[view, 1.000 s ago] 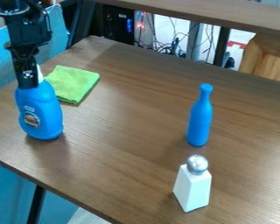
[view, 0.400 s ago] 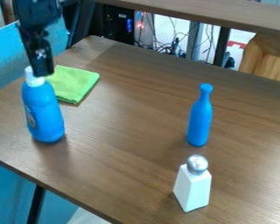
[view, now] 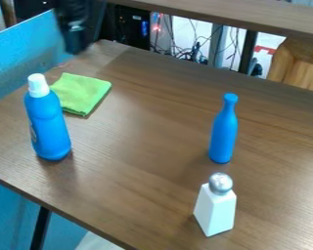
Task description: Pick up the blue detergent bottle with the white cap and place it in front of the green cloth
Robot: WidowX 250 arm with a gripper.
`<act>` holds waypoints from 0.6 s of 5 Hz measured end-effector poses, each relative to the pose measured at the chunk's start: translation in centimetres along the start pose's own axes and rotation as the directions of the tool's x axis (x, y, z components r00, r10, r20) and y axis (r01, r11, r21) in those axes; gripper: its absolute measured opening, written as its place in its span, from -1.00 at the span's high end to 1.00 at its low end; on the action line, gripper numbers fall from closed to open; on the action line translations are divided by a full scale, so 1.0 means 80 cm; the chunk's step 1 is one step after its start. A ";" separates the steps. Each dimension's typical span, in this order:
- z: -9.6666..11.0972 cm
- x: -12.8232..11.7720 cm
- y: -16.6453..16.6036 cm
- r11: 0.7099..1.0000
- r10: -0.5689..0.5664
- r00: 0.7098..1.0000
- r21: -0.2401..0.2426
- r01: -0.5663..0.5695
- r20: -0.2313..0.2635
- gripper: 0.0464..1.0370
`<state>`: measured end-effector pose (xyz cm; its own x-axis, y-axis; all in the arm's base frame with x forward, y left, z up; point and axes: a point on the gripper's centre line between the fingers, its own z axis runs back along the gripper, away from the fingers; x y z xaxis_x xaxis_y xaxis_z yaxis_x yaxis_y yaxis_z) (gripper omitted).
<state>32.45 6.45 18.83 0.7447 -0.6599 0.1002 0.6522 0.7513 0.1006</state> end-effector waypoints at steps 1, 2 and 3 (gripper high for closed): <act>-0.011 0.062 -0.030 0.999 -0.023 1.000 -0.045 0.022 -0.019 -0.94; -0.020 0.108 -0.058 0.996 -0.040 0.999 -0.074 0.039 -0.010 -0.94; -0.026 0.133 -0.081 0.980 -0.087 0.990 -0.167 0.105 0.109 -0.94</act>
<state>36.46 -5.45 17.17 0.6652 -0.7199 0.1983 0.7410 0.6692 -0.0563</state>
